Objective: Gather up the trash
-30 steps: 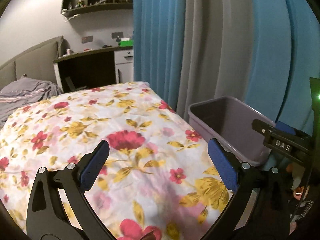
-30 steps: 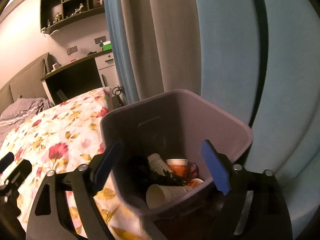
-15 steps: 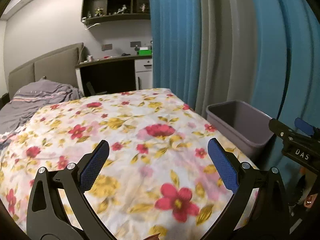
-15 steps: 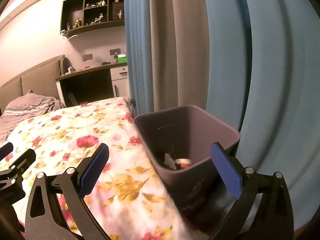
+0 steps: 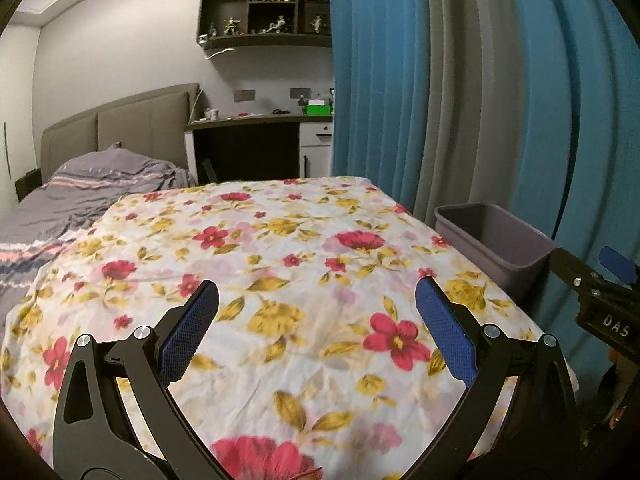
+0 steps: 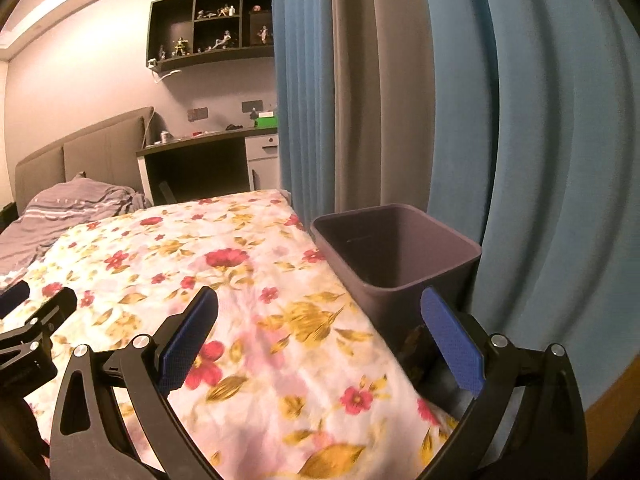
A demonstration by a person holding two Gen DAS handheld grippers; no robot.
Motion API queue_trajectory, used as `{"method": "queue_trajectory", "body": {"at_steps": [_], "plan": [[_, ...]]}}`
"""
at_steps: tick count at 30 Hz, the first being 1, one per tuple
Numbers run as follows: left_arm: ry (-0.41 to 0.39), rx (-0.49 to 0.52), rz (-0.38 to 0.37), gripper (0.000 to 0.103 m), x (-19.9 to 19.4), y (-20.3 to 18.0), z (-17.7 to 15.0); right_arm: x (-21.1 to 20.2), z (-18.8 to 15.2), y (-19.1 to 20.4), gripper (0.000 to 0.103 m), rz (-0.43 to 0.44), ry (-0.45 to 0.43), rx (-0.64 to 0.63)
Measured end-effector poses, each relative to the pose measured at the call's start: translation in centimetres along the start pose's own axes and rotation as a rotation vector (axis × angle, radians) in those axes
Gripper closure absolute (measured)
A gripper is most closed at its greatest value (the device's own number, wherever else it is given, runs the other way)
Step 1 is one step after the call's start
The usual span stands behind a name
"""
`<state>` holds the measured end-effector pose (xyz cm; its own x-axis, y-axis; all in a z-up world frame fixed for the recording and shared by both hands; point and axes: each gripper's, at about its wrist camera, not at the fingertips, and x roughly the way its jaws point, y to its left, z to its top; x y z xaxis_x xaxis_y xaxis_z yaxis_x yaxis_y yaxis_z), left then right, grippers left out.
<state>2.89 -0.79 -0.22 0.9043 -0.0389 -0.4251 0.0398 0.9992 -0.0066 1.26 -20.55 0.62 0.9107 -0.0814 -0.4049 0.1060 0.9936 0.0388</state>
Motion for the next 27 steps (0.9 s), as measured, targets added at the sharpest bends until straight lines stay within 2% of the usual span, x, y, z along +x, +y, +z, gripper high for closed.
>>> {"method": "queue_trajectory", "body": {"at_steps": [9,27], "plan": [[-0.01,-0.01,-0.014,0.006,-2.8,0.8,-0.7,-3.7,-0.5,1.1,0.006,-0.007,-0.066,-0.014],[-0.021,-0.01,-0.039,0.006,-3.9,0.0,-0.4,-4.7,-0.9,1.3,0.006,-0.013,-0.078,-0.019]]}}
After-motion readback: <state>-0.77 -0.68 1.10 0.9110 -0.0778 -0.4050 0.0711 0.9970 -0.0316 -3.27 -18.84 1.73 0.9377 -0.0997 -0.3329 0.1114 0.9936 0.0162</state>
